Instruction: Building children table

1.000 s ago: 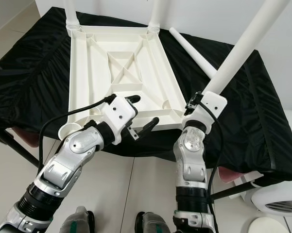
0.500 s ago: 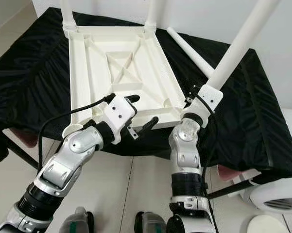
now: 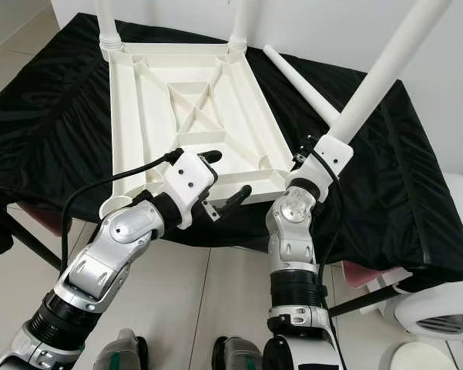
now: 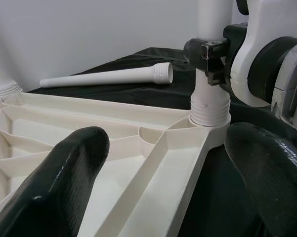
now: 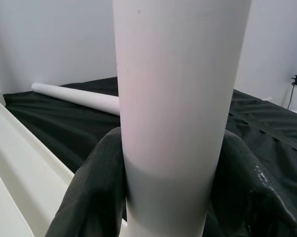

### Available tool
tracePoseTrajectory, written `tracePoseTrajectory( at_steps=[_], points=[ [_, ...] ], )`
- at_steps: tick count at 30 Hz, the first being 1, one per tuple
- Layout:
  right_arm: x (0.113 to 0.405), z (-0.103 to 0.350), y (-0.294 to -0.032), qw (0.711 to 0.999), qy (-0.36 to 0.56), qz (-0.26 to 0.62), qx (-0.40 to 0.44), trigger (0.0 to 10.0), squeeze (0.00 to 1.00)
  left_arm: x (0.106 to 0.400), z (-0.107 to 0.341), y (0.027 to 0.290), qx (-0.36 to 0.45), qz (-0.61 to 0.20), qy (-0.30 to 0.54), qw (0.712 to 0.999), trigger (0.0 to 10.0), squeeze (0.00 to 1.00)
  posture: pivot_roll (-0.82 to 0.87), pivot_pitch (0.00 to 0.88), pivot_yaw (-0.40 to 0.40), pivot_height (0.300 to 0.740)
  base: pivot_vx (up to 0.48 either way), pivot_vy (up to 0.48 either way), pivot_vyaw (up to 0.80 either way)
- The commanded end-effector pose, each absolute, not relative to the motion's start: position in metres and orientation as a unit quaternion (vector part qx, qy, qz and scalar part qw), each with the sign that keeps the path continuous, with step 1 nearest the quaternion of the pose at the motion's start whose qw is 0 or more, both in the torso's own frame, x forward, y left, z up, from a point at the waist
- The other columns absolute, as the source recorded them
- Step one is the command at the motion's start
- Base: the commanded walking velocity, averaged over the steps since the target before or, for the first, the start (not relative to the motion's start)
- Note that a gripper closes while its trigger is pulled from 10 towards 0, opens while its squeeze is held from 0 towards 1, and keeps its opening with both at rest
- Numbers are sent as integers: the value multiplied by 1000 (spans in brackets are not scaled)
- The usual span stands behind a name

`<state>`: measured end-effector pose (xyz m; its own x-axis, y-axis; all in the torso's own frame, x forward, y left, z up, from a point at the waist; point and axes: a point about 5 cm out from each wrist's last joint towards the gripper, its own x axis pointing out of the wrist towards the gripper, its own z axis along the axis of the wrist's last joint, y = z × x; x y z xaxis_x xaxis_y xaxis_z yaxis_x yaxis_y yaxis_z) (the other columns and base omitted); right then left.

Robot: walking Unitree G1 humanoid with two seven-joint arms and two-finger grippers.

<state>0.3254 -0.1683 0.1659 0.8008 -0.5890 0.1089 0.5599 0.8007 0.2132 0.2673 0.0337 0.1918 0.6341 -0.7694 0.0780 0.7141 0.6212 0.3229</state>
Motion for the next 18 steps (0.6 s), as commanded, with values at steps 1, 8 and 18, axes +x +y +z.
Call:
tracePoseTrajectory(
  at_steps=[1, 8, 18],
  points=[
    [321, 133, -175, 941, -8, -325, 88, 10000, 0, 265, 193, 32, 131, -417, -108, 893, 10000, 0, 62, 92, -95, 740, 0, 0, 0],
    [326, 140, -183, 934, -23, -342, 98, 10000, 0, 264, 193, 30, 130, -421, -108, 891, 10000, 0, 62, 84, -96, 740, 0, 0, 0],
    [328, 145, -192, 926, -32, -358, 114, 10000, 0, 263, 193, 29, 131, -421, -108, 891, 10000, 0, 63, 80, -96, 740, 0, 0, 0]
  ],
)
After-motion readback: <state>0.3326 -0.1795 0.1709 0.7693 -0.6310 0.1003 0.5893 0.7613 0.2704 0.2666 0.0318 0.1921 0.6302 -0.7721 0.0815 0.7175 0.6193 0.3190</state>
